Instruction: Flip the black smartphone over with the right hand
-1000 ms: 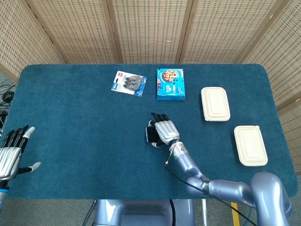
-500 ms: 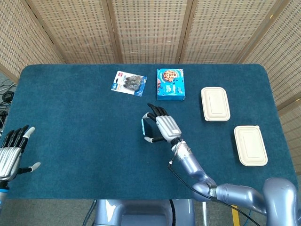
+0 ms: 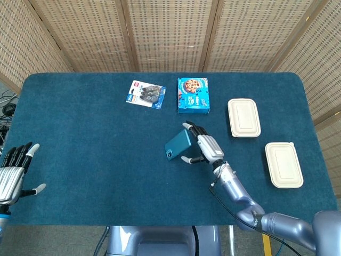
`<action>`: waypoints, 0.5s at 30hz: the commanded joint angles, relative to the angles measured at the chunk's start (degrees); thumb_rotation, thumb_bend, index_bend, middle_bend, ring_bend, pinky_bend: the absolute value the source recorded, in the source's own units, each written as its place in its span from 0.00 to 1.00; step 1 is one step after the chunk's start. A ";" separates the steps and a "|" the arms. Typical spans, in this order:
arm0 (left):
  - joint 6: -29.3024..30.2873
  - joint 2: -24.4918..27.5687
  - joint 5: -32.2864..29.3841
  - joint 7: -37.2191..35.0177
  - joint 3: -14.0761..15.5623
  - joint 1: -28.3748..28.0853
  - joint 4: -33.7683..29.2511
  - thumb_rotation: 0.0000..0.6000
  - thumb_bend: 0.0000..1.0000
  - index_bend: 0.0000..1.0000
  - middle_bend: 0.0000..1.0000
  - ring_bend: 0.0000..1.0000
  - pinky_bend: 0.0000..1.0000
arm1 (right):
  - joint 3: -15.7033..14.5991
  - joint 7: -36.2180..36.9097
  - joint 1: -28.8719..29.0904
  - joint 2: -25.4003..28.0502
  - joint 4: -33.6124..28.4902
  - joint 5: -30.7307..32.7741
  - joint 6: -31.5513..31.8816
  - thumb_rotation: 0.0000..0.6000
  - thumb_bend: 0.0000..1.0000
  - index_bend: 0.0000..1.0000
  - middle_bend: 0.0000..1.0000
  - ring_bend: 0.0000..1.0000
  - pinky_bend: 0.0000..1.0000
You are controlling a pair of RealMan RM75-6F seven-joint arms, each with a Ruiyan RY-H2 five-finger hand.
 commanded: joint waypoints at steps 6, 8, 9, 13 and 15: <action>0.09 -0.08 0.10 0.47 0.02 -0.02 -0.10 1.00 0.00 0.00 0.00 0.00 0.00 | -4.68 3.07 -4.71 6.59 4.08 -9.08 6.24 1.00 0.35 0.00 0.00 0.00 0.00; 0.12 -0.06 0.15 0.43 0.05 0.01 -0.15 1.00 0.00 0.00 0.00 0.00 0.00 | -5.35 2.55 -6.32 9.19 2.40 -10.17 8.52 1.00 0.35 0.00 0.00 0.00 0.00; 0.12 -0.06 0.17 0.42 0.06 0.01 -0.14 1.00 0.00 0.00 0.00 0.00 0.00 | -5.65 2.19 -6.80 10.02 1.77 -10.63 9.24 1.00 0.35 0.00 0.00 0.00 0.00; 0.25 -0.06 0.33 0.24 0.09 0.04 -0.15 1.00 0.00 0.00 0.00 0.00 0.00 | -8.49 -2.75 -10.78 14.85 -1.74 -13.90 14.84 1.00 0.35 0.00 0.00 0.00 0.00; 0.32 -0.04 0.42 0.07 0.13 0.08 -0.05 1.00 0.00 0.00 0.00 0.00 0.00 | -10.63 -6.75 -13.96 17.16 -3.55 -15.14 18.33 1.00 0.33 0.00 0.00 0.00 0.00</action>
